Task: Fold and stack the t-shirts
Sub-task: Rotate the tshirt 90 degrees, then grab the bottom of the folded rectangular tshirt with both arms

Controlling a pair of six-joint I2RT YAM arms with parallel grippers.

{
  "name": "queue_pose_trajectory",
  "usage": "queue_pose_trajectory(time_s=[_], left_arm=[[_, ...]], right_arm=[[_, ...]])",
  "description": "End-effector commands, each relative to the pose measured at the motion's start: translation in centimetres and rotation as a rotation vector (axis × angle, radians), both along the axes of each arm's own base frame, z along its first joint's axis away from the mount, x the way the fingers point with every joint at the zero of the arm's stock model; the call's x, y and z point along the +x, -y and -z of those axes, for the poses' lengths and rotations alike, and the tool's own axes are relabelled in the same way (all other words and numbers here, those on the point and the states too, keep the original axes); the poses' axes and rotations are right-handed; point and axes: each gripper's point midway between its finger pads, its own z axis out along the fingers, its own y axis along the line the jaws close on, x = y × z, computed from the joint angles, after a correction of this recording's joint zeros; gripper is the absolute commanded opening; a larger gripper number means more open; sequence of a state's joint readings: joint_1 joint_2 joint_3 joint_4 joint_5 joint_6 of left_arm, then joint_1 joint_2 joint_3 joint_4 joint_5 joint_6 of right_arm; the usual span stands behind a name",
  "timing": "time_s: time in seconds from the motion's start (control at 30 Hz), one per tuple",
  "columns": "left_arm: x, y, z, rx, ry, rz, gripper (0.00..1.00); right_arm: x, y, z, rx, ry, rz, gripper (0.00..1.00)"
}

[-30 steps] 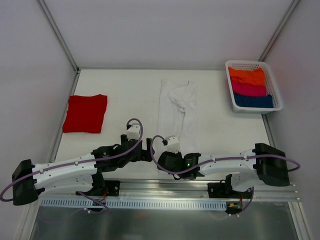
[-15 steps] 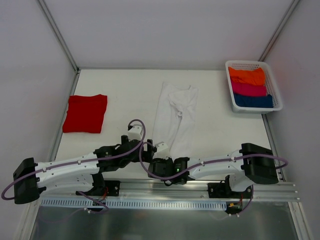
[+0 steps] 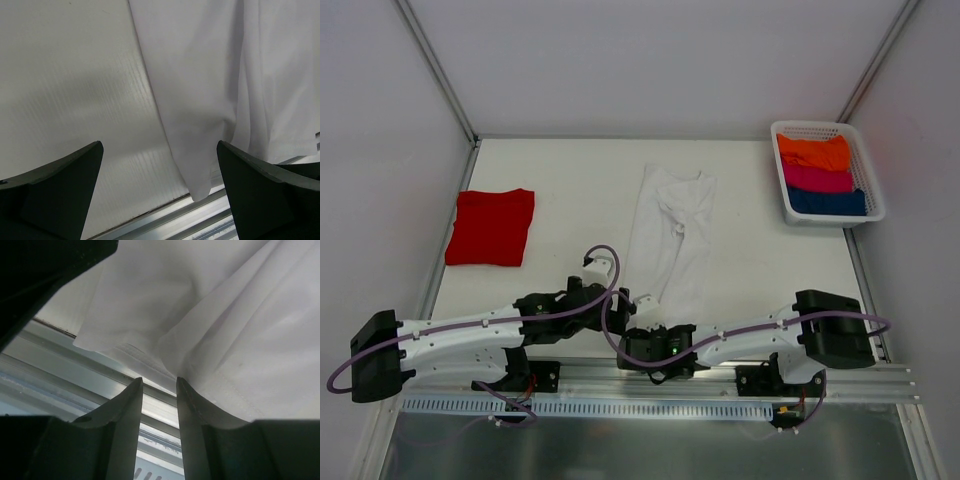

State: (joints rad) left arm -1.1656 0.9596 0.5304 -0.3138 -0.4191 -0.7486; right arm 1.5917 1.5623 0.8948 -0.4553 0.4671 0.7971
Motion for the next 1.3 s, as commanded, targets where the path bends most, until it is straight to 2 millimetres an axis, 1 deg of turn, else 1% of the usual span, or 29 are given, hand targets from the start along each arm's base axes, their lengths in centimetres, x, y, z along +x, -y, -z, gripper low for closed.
queue_pose_trajectory(time_s=[0.0, 0.03, 0.07, 0.1, 0.13, 0.17, 0.2, 0.23, 0.27, 0.3, 0.33, 0.37, 0.4, 0.43, 0.47, 0.5, 0.53, 0.57, 0.6, 0.63, 0.67, 0.73, 0.77, 0.8, 0.87, 0.9, 1.03, 1.17, 1.27], left_arm=[[1.1, -0.1, -0.5, -0.027, 0.020, -0.072, 0.99], [1.0, -0.2, -0.5, -0.033, 0.021, -0.074, 0.99], [1.0, -0.2, -0.6, -0.037, 0.021, -0.078, 0.99], [0.9, -0.3, -0.5, -0.039, 0.017, -0.076, 0.99], [0.8, -0.3, -0.8, -0.053, 0.018, -0.076, 0.99], [0.7, -0.3, -0.8, -0.060, 0.012, -0.079, 0.99], [0.4, -0.2, -0.7, -0.069, -0.004, -0.072, 0.99], [0.2, -0.1, -0.6, -0.076, -0.012, -0.069, 0.99], [0.0, -0.1, -0.4, -0.080, -0.026, -0.069, 0.99], [-0.2, -0.1, -0.2, -0.083, -0.039, -0.071, 0.99], [-0.7, -0.2, 0.4, -0.082, -0.066, -0.063, 0.99], [-1.0, -0.2, 0.8, -0.091, -0.086, -0.073, 0.99], [-1.5, -0.5, 1.6, -0.084, -0.112, -0.074, 0.99], [-1.8, -0.7, 2.1, -0.089, -0.130, -0.085, 0.99], [-2.1, -0.9, 2.6, -0.086, -0.145, -0.091, 0.99], [-2.5, -1.6, 3.6, -0.075, -0.163, -0.097, 0.99], [-3.1, -1.7, 4.1, -0.091, -0.194, -0.109, 0.99], [-3.4, -1.9, 4.5, -0.097, -0.209, -0.115, 0.99], [-4.1, -2.2, 5.0, -0.115, -0.236, -0.115, 0.99], [-4.2, -2.4, 5.2, -0.123, -0.239, -0.122, 0.99], [-4.5, -2.5, 5.3, -0.141, -0.250, -0.119, 0.99], [-4.8, -2.6, 5.2, -0.207, -0.243, -0.117, 0.99], [-4.9, -2.5, 5.0, -0.237, -0.240, -0.112, 0.99], [-4.9, -2.3, 4.3, -0.300, -0.224, -0.103, 0.99], [-5.1, -2.0, 3.7, -0.364, -0.220, -0.089, 0.99], [-5.1, -1.7, 2.9, -0.418, -0.204, -0.073, 0.99], [-5.5, -1.3, 2.0, -0.491, -0.189, -0.030, 0.99], [-6.1, -0.3, 1.3, -0.543, -0.197, 0.037, 0.99], [-6.6, 0.3, 1.8, -0.556, -0.238, 0.045, 0.99]], right_arm=[[-3.2, -4.8, -3.0, 0.147, 0.037, -0.200, 0.37], [-3.0, -4.9, -4.0, 0.151, 0.065, -0.210, 0.38], [-2.6, -4.1, -5.3, 0.137, 0.121, -0.204, 0.38], [-2.5, -4.4, -7.2, 0.159, 0.149, -0.193, 0.39], [-1.6, -3.8, -8.6, 0.163, 0.201, -0.151, 0.43], [-1.5, -2.1, -9.9, 0.136, 0.223, -0.145, 0.44], [-1.3, -1.4, -10.9, 0.137, 0.240, -0.126, 0.45], [-0.6, -0.8, -12.3, 0.148, 0.280, -0.096, 0.46], [-0.7, 0.7, -13.2, 0.148, 0.286, -0.077, 0.47], [-0.5, 1.5, -13.6, 0.154, 0.296, -0.053, 0.47], [-0.1, 2.4, -13.6, 0.149, 0.316, -0.026, 0.48], [0.1, 3.4, -13.4, 0.148, 0.306, 0.008, 0.48], [0.3, 4.1, -13.3, 0.161, 0.300, 0.032, 0.49], [0.6, 5.3, -11.8, 0.130, 0.307, 0.049, 0.49], [0.7, 5.8, -11.1, 0.128, 0.302, 0.068, 0.49], [0.7, 6.1, -10.6, 0.152, 0.285, 0.114, 0.49], [0.9, 6.6, -9.9, 0.148, 0.279, 0.137, 0.50], [1.0, 7.4, -8.4, 0.125, 0.280, 0.151, 0.50], [1.0, 7.5, -7.8, 0.145, 0.263, 0.193, 0.50], [1.1, 8.0, -7.1, 0.139, 0.264, 0.211, 0.50], [1.2, 8.5, -5.9, 0.134, 0.264, 0.226, 0.51], [1.3, 8.5, -4.8, 0.183, 0.244, 0.285, 0.52], [1.6, 9.3, -3.8, 0.174, 0.252, 0.297, 0.53], [1.6, 9.5, -3.3, 0.179, 0.250, 0.310, 0.53], [1.7, 9.5, -2.8, 0.218, 0.238, 0.341, 0.53], [1.9, 9.9, -2.4, 0.213, 0.243, 0.348, 0.53], [2.1, 10.1, -2.4, 0.220, 0.255, 0.361, 0.54], [2.3, 10.5, -1.9, 0.231, 0.254, 0.390, 0.54], [2.3, 10.9, -1.5, 0.231, 0.242, 0.406, 0.54]])
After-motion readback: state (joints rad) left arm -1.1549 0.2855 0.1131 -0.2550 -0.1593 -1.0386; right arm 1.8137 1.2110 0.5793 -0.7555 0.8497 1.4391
